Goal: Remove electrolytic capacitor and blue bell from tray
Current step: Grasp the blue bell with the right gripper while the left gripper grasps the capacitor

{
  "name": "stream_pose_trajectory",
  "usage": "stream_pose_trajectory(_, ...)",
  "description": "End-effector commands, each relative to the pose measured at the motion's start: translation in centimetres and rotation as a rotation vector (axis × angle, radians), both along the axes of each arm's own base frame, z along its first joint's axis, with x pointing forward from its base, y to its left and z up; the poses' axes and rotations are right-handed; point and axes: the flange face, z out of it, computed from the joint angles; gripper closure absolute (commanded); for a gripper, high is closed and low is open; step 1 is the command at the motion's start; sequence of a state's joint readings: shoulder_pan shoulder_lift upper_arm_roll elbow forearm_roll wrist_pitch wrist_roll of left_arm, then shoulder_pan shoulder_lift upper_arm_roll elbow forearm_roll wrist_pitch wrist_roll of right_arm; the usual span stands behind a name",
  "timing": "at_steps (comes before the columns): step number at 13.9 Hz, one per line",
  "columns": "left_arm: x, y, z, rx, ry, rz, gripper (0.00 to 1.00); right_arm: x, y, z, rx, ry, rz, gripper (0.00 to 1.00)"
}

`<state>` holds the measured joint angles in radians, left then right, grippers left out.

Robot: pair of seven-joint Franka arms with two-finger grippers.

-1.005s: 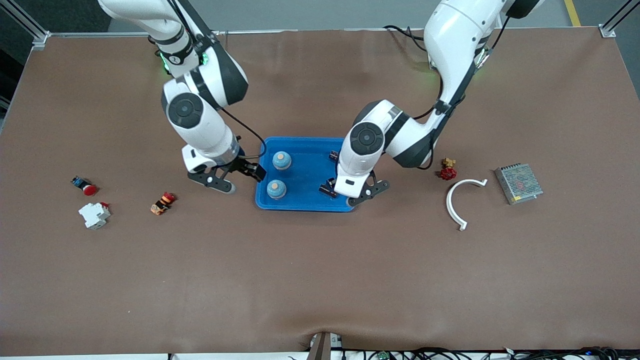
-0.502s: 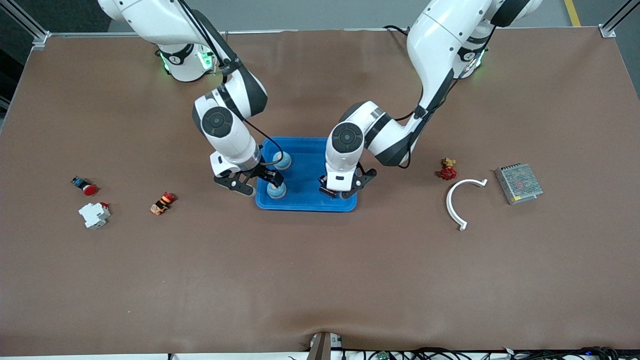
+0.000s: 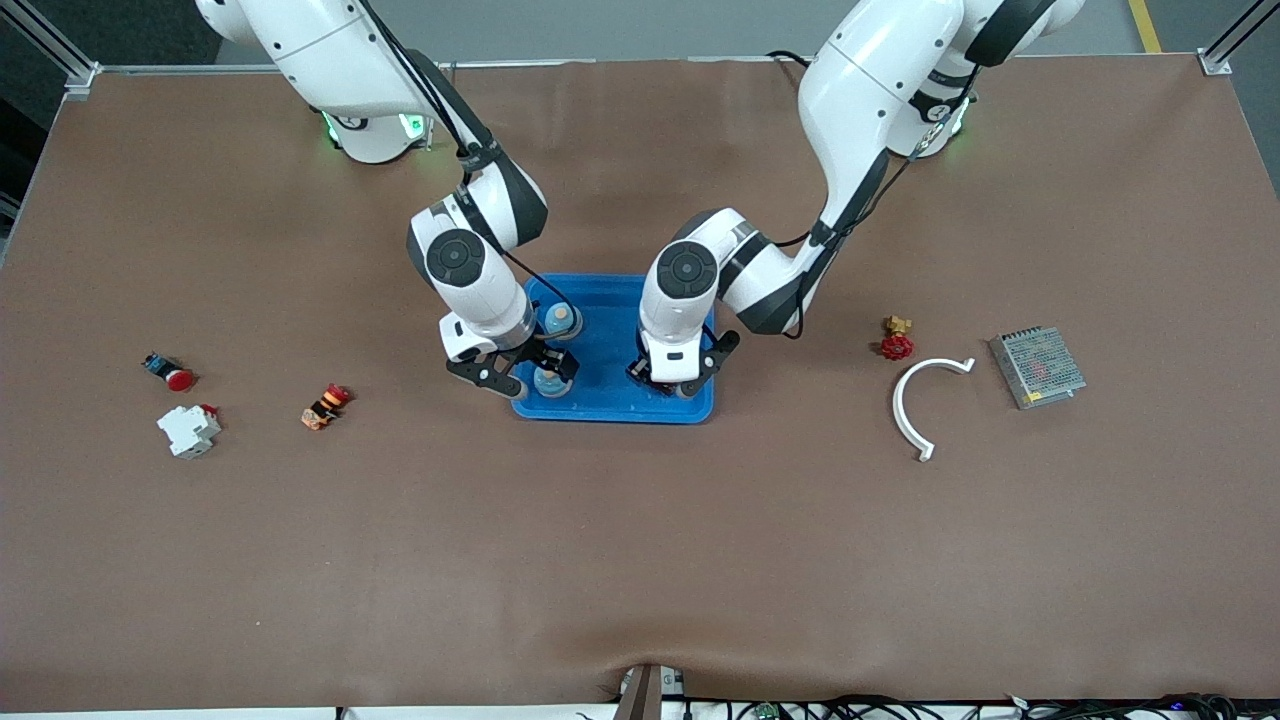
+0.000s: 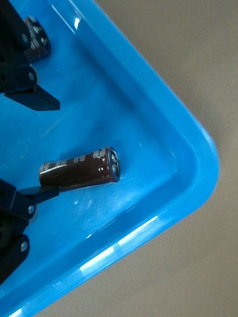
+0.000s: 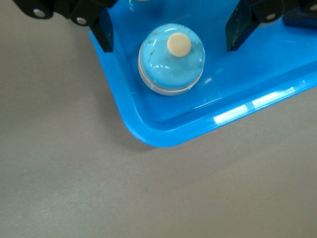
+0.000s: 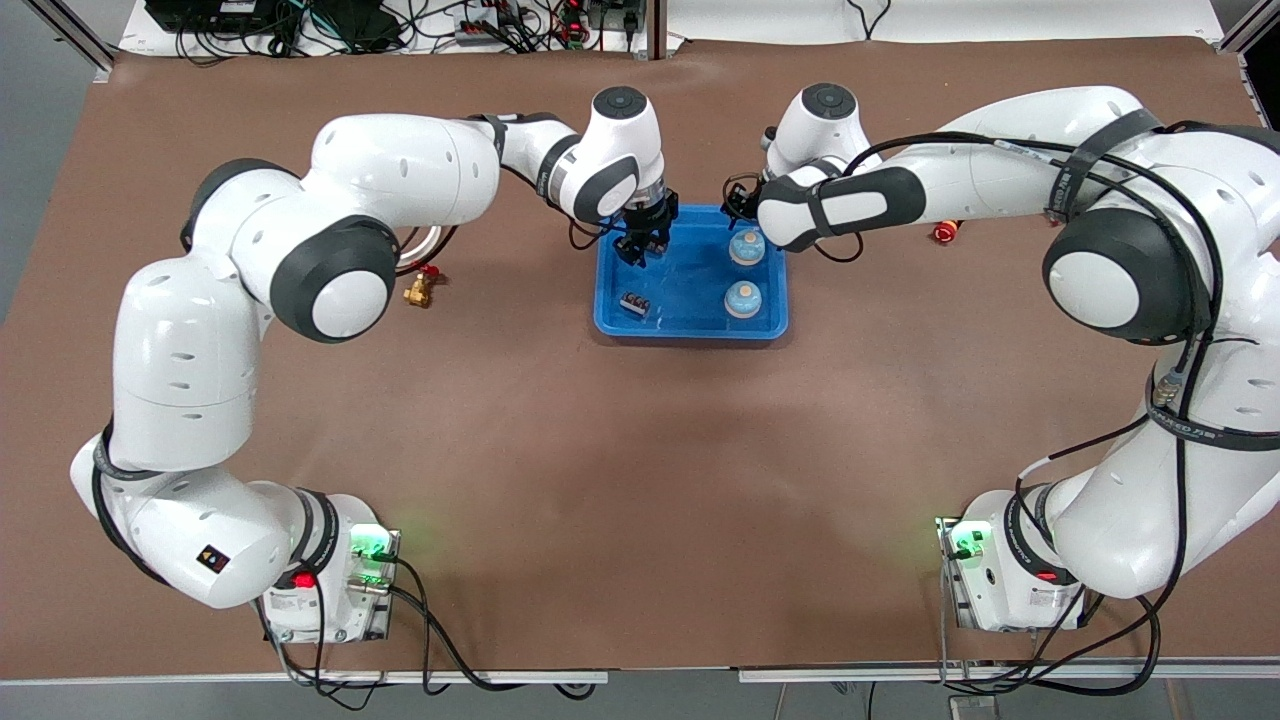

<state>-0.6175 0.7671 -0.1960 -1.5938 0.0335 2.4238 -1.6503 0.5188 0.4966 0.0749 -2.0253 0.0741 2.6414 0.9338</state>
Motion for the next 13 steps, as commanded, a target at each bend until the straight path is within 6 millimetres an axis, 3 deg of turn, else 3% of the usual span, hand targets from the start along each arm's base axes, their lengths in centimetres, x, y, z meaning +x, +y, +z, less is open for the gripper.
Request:
stream_pose_trajectory(1,-0.3,-0.9,-1.5,-0.005,-0.028,0.007,0.36,-0.1,0.8,-1.1,0.001,-0.014,-0.014,0.00)
stream_pose_trajectory(4,-0.6,-0.7,-2.3,0.008,-0.024,-0.004,0.56,-0.2,1.0,-1.8,0.001,-0.013,-0.012,0.00)
stream_pose_trajectory(7,-0.7,-0.7,-2.7,0.012,-0.019,-0.004,0.60,-0.1,1.3,-2.1,0.001,-0.013,-0.009,0.00)
stream_pose_trajectory(9,-0.6,-0.6,-2.3,0.015,-0.020,-0.009,0.96,-0.2,1.8,-2.5,0.001,-0.013,-0.002,0.09)
stream_pose_trajectory(11,-0.3,-0.6,-1.1,0.026,-0.035,-0.021,1.00,-0.1,2.0,-2.9,0.002,-0.016,0.000,0.20)
stream_pose_trajectory(13,0.4,0.1,1.3,0.073,-0.042,-0.041,1.00,-0.2,2.0,-3.0,0.002,-0.016,0.001,0.39)
